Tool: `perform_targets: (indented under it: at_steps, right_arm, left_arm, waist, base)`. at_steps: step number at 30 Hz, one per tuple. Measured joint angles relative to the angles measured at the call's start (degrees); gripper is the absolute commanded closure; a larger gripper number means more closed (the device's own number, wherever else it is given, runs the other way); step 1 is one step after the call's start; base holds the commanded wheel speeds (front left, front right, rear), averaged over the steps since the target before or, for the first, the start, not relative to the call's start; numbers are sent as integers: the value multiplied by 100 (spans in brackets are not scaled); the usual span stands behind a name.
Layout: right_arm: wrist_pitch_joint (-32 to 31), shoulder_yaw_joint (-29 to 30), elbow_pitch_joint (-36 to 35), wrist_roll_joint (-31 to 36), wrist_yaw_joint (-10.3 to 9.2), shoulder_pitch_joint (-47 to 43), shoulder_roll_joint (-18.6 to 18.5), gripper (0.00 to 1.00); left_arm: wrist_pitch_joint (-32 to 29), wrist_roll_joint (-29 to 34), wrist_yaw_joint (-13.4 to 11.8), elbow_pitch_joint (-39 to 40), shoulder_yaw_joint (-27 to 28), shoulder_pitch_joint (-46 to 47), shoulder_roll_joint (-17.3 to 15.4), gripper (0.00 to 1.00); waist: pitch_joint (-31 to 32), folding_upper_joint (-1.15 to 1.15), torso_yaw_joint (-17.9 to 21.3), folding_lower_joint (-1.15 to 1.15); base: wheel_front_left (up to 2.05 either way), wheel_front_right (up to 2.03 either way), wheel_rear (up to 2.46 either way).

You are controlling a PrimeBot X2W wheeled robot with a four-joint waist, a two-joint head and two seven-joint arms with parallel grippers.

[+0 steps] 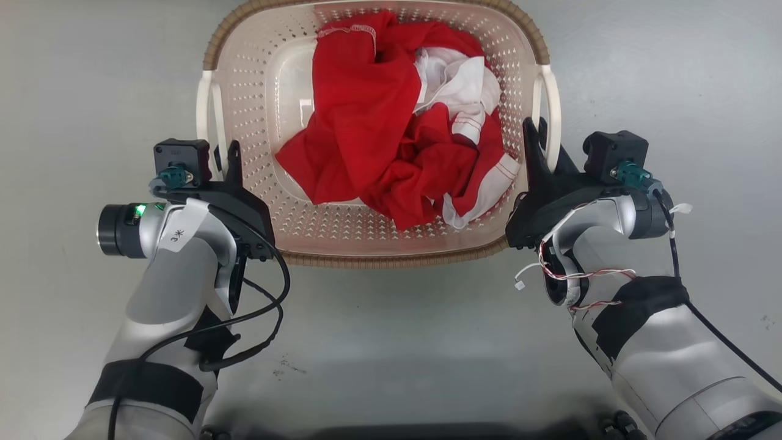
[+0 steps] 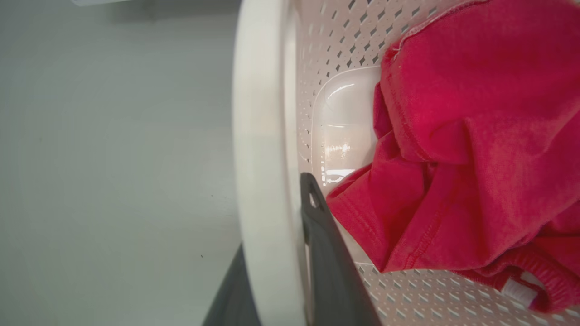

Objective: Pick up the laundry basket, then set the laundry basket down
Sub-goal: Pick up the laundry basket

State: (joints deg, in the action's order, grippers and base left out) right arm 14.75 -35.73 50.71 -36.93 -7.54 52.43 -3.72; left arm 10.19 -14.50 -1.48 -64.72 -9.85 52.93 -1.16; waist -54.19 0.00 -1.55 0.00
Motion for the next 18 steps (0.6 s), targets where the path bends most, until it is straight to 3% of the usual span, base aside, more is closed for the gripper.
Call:
perform_targets:
  at_steps: [7,18]
  right_arm:
    - [-11,-166,242,-224,0,-29,5,100]
    - [-11,-535,614,-554,0,-421,31,100]
  left_arm:
    - [0,-180,51,-205,-54,-22,48,100]
    - [-53,-733,92,-339,-614,-506,44,100]
  waist:
    - [220,0,14,0]
    - [877,0,90,0]
  base:
    - [0,0,0]
    - [0,0,0]
